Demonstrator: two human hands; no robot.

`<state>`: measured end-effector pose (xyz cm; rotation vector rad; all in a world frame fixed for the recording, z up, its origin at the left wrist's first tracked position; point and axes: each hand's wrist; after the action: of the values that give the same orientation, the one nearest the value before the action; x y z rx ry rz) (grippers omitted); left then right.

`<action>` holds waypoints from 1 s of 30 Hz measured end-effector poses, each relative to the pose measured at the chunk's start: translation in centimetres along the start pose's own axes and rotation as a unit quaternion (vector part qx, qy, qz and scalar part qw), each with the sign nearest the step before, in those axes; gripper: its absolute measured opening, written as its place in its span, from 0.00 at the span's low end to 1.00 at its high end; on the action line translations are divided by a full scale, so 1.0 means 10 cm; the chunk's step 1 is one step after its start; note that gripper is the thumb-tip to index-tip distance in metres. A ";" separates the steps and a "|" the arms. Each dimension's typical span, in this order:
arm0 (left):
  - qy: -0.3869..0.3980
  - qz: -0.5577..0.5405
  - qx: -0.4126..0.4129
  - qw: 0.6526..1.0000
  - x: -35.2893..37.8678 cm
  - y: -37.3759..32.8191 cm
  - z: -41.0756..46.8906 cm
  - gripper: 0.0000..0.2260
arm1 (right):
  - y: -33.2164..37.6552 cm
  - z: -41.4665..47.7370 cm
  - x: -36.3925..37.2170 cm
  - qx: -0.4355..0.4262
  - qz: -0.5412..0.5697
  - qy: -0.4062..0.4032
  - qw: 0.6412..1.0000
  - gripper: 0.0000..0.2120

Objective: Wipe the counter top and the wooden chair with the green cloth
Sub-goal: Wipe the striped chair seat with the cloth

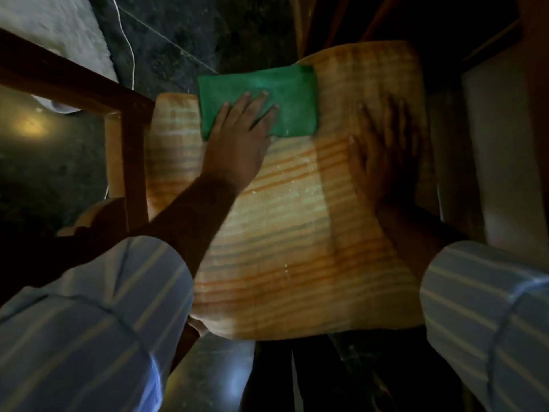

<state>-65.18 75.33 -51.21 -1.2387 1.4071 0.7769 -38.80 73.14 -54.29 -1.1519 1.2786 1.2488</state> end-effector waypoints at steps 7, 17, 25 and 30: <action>-0.031 -0.053 -0.022 0.998 0.03 -0.48 0.00 0.24 | -0.01 -0.02 0.05 -0.006 -0.011 -0.021 1.000 0.25; 0.073 -0.155 0.083 0.982 0.37 -1.55 -2.27 0.21 | 0.04 -0.04 0.00 -0.004 -0.013 -0.028 1.000 0.26; 0.126 -0.334 -0.184 0.916 -0.10 -1.24 -2.67 0.19 | 0.13 -0.07 -0.08 0.011 0.005 0.014 1.000 0.27; -0.182 -0.225 -0.241 0.926 -0.67 -0.45 -1.83 0.10 | 0.32 -0.45 -0.06 -0.060 0.017 0.024 0.998 0.30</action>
<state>-66.70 58.91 -39.82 -1.6159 0.6034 0.9932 -42.04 68.72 -53.41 -1.2561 1.2780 1.3451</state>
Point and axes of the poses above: each hand's wrist, its own z-axis towards the middle knuckle, its own x-axis out of the palm, y = z × x, and after that the axes turned 4 degrees about y, right-handed
